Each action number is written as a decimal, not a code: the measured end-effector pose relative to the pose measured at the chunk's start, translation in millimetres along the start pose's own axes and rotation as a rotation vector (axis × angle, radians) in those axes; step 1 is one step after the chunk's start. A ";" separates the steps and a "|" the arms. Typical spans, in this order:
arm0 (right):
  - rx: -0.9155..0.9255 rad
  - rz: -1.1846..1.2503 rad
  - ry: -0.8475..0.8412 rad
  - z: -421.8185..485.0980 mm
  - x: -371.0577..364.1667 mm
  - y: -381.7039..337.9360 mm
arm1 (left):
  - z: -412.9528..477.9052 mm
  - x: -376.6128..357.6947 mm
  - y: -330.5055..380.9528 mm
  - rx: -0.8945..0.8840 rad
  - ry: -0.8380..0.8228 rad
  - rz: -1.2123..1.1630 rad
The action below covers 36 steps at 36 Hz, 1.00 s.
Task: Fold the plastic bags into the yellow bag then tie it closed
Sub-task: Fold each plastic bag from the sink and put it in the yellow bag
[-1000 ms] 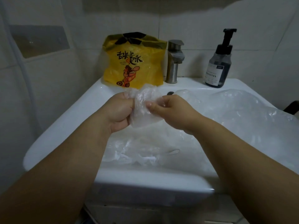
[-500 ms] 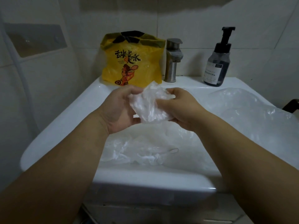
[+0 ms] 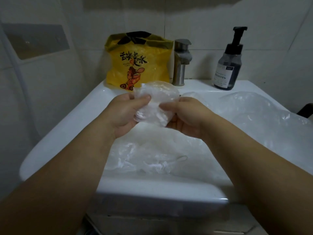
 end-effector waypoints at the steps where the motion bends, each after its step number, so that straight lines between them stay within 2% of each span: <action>1: 0.017 0.038 0.013 0.9 2.1 -1.8 | -0.1 -1.2 -0.2 0.004 -0.017 0.000; 5: 0.078 0.183 -0.033 1.1 7.8 -13.8 | -1.6 -4.7 2.6 0.018 -0.106 -0.038; 7: 0.073 0.165 -0.080 0.2 9.8 -15.9 | -3.7 -6.2 4.8 0.017 -0.154 -0.050; 11: 0.067 0.113 -0.171 -6.6 11.8 -19.3 | -6.6 -4.1 8.9 0.017 -0.145 -0.053; 18: 0.068 0.115 -0.172 -10.2 16.4 -23.3 | -15.4 -8.9 9.0 0.060 -0.188 0.031; 24: 0.064 0.050 -0.176 -12.3 15.2 -23.9 | -13.4 -6.2 14.6 -0.006 -0.111 -0.048; 29: 0.078 0.062 -0.128 -13.4 17.5 -26.1 | -15.4 -6.7 14.5 0.047 -0.122 -0.089; 32: 0.157 -0.168 0.031 -9.8 22.9 -25.6 | -14.3 -4.8 13.1 0.003 -0.047 0.081; 34: 0.211 -0.303 0.049 -8.1 19.6 -24.5 | -12.1 -3.0 12.3 -0.062 0.001 0.235; 36: 0.224 -0.314 0.025 -8.1 16.3 -23.2 | -10.4 -0.3 13.2 -0.115 0.030 0.305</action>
Point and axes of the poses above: each hand's wrist, its own z-axis towards the middle knuckle, its own x-axis out of the back of the hand, y = z × x, the point moved 6 cm from there along z, towards the middle knuckle, and after that the axes turned 5 degrees about -x, right-handed, at the moved point
